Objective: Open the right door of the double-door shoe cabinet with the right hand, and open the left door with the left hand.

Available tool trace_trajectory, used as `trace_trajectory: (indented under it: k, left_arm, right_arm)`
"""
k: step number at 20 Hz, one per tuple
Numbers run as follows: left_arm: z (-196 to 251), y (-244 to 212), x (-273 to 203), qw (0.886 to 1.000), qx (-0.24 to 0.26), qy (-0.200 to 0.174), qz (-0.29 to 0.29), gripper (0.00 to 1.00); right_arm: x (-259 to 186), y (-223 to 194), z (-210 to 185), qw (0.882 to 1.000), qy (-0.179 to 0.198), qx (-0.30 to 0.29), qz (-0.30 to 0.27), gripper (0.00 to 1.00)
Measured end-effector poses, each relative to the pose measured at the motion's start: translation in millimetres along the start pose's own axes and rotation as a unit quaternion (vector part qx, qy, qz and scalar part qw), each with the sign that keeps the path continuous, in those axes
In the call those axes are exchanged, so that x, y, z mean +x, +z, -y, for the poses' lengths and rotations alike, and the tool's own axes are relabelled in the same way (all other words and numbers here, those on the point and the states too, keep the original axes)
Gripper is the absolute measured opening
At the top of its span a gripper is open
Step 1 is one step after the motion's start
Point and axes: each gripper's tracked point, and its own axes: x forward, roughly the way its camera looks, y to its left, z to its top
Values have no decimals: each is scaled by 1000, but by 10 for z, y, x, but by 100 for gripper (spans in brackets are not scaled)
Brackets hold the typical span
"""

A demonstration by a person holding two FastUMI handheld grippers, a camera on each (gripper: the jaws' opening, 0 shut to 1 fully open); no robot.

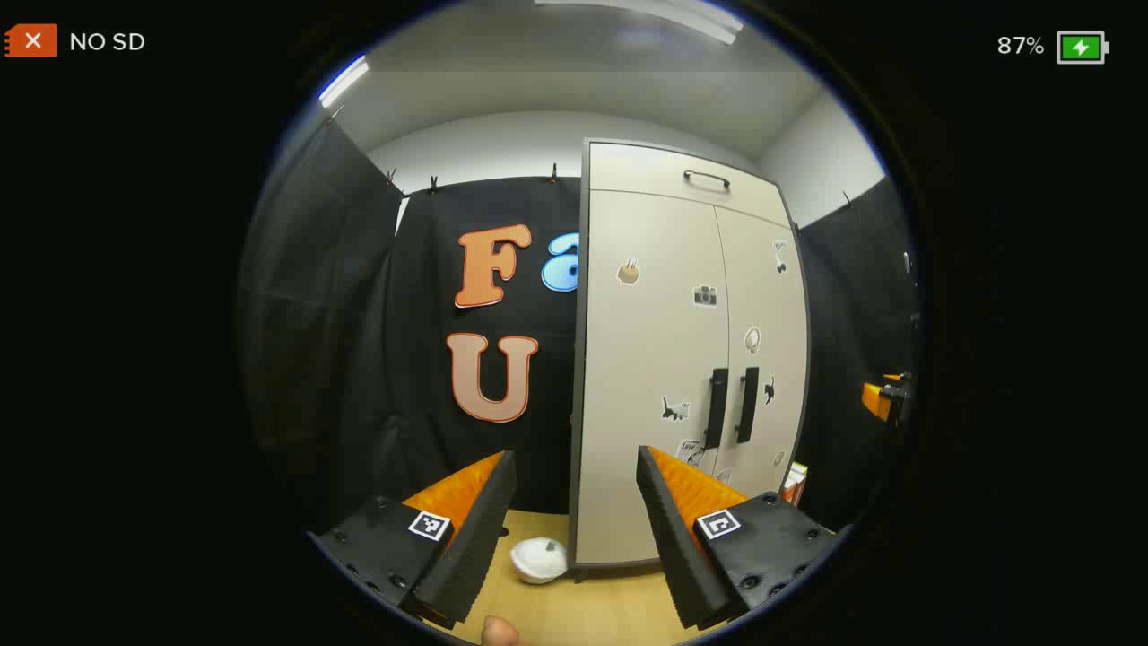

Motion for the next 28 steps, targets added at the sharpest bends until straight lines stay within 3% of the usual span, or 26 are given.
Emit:
trace_trajectory:
  k: [4, 15, 21, 22, 23, 28]
  left_arm:
    - [-44, 13, -32, 1000, 15, 26, -5, 82]
    - [-55, 295, -143, 999, 27, 35, 26, 81]
    - [-146, 181, -180, 999, 24, 36, 16, 82]
    - [-179, 162, -195, 999, 23, 38, 14, 82]
    - [-215, 136, -206, 999, 21, 42, 11, 82]
    - [-381, 82, -275, 998, 27, 59, 5, 81]
  right_arm:
    - [-36, -95, 81, 1000, 13, -18, -13, 93]
    - [-183, -79, 127, 999, 22, -33, -13, 94]
    - [-88, -192, -295, 998, 57, -23, -20, 94]
    - [-51, -205, -361, 998, 60, -25, -19, 99]
    - [-10, -229, -442, 998, 61, -24, -20, 94]
    - [250, -272, -1020, 994, 105, -1, -30, 94]
